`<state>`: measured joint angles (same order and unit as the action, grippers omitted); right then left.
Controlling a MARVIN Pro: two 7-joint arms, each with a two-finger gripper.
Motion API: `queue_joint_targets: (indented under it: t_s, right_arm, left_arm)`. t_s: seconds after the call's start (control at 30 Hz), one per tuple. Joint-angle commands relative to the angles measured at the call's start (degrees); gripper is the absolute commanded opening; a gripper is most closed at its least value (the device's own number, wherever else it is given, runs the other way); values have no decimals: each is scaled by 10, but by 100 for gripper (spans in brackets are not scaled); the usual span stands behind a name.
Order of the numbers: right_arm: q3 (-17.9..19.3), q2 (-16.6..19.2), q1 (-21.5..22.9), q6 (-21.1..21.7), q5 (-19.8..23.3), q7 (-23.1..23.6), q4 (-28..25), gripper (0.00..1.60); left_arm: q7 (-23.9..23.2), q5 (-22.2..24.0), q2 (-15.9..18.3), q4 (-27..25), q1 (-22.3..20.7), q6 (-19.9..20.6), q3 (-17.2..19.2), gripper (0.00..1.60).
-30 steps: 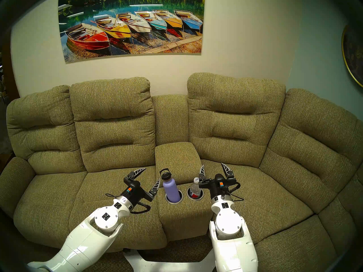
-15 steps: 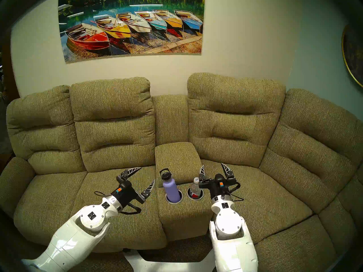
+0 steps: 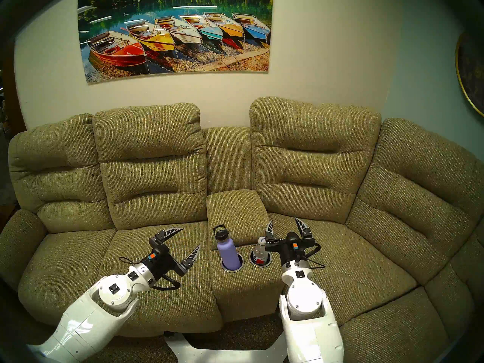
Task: Take bottles out of cup holder
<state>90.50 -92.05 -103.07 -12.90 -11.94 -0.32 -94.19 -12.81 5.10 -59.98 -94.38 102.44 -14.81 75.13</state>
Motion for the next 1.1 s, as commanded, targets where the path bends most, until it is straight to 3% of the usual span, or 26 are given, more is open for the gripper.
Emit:
queue_joint_targets:
  t_s: [0.0,0.13,0.23,0.43,0.57,0.8,1.07]
  right_arm:
    - [-2,7,2,0,-2,8,-12,160]
    - [3,13,-4,2,6,18,-28,160]
    - [19,32,-17,8,35,51,-54,160]
    - [47,60,-40,20,53,91,-83,160]
    - [54,63,-53,31,74,121,-97,160]
    - [29,44,-50,23,73,130,-71,160]
    - [4,16,-12,15,53,98,-8,160]
  left_arm:
    - [4,0,-2,-15,-3,-4,4,160]
    - [4,0,-2,-15,-3,-4,3,160]
    - [5,0,-1,-14,-4,-4,2,160]
    - [6,1,0,-14,-4,-4,1,160]
    - [7,1,0,-14,-4,-4,1,160]
    - [8,2,1,-14,-4,-4,0,160]
    - [9,2,2,-14,-4,-4,0,160]
